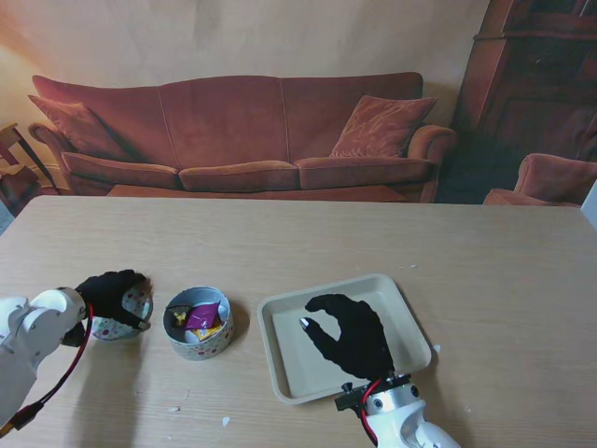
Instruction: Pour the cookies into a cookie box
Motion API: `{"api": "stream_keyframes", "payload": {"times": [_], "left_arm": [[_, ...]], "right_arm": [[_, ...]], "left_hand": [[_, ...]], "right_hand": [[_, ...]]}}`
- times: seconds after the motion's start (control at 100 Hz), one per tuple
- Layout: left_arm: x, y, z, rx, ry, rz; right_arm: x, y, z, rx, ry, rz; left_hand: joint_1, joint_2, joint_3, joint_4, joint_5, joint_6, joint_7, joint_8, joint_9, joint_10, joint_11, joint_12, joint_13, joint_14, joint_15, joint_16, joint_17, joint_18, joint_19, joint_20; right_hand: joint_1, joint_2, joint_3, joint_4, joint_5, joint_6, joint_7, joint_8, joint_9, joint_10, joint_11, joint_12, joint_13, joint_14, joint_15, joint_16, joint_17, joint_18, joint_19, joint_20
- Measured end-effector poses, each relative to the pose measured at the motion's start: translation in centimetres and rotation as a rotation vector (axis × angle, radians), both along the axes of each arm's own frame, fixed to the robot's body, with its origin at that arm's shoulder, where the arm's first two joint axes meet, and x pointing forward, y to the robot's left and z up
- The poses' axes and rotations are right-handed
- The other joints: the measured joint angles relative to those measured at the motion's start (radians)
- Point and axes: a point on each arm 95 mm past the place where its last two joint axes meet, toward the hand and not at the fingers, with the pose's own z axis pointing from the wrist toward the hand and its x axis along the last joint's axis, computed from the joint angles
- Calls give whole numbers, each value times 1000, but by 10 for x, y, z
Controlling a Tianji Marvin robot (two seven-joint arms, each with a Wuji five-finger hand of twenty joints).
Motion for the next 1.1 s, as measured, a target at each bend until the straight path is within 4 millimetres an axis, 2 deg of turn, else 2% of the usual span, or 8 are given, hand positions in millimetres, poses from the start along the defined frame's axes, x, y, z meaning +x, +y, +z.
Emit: {"api": "stream_keyframes", "payload": {"times": [0.27, 0.43, 0.54, 0.62, 0.7, 0.83, 0.97, 1.1], "left_arm": [[4, -1, 1, 35, -27, -18], [5, -2, 2, 65, -27, -31], [6, -1, 4, 82, -32, -37], [5, -1, 8, 114, -33, -50], [4, -1, 12, 130, -20, -53], [1, 1, 16, 140, -20, -59], [-2, 2, 21, 163, -11, -70], [-8, 2, 29, 172, -7, -95]], "right_arm": [[0, -2, -2, -118, -50, 51], [1, -4, -3, -151, -64, 69], [2, -5, -4, -154, -66, 71], [2, -5, -4, -152, -66, 71], [2, -5, -4, -145, -60, 73], [2, -5, -4, -144, -60, 76], [2, -5, -4, -128, -57, 81], [3, -6, -4, -105, -44, 80]], "left_hand": [[-33, -34, -1, -54, 69, 2, -2, -2, 10, 0, 133, 66, 120, 5, 325, 300, 109, 1, 44, 90], [-63, -60, -5, -99, 75, 2, -4, -2, 14, 1, 150, 86, 222, 13, 442, 377, 249, 3, 85, 188], [-76, -61, -5, -121, 96, 0, -2, -2, 32, 6, 196, 134, 301, 13, 550, 436, 348, -9, 178, 200], [-85, -61, -5, -131, 118, 0, 22, 7, 68, 16, 273, 205, 367, 5, 658, 488, 423, -29, 286, 201], [-83, -61, -4, -130, 137, 7, 62, 10, 115, 19, 353, 261, 443, -52, 759, 503, 480, -76, 481, 204], [-81, -59, -1, -127, 165, 36, 150, 20, 241, 18, 457, 310, 512, -61, 825, 511, 584, -154, 636, 206], [-81, -59, 22, -125, 195, 54, 273, 36, 361, 16, 556, 351, 618, -88, 907, 511, 721, -207, 749, 144], [-53, -64, 85, -106, 382, -27, 583, 150, 529, -14, 630, 380, 743, -105, 966, 500, 852, -228, 821, 67]], "right_hand": [[0, 2, -12, 0, 0, -23, -27, 0, 0, -21, -23, -4, -1, -30, 0, -14, -33, -12, -48, -4], [0, 12, -30, 0, 0, -24, -27, 5, 0, -30, -24, -6, -4, -42, -25, -15, -41, -22, -72, -11], [0, 12, -30, 0, 0, -25, -27, 6, 0, -31, -24, -6, -4, -42, -25, -15, -42, -23, -74, -12], [0, 12, -30, 0, 0, -35, -27, 8, 0, -35, -25, -6, -4, -43, -25, -15, -46, -25, -81, -12], [0, 12, -30, 0, 0, -35, -27, 9, 0, -36, -25, -6, -4, -43, -25, -15, -51, -25, -86, -12], [0, 13, -30, 0, 0, -35, -27, 11, 0, -37, -25, -6, -4, -53, -25, -15, -52, -27, -94, -12], [0, 38, -50, 0, 0, -35, -27, 16, 0, -38, -25, -6, -22, -54, -28, -15, -53, -34, -98, -7], [0, 49, -64, 0, 0, -35, -27, 16, 0, -38, -35, -6, -23, -54, -32, -15, -62, -35, -104, -6]]}}
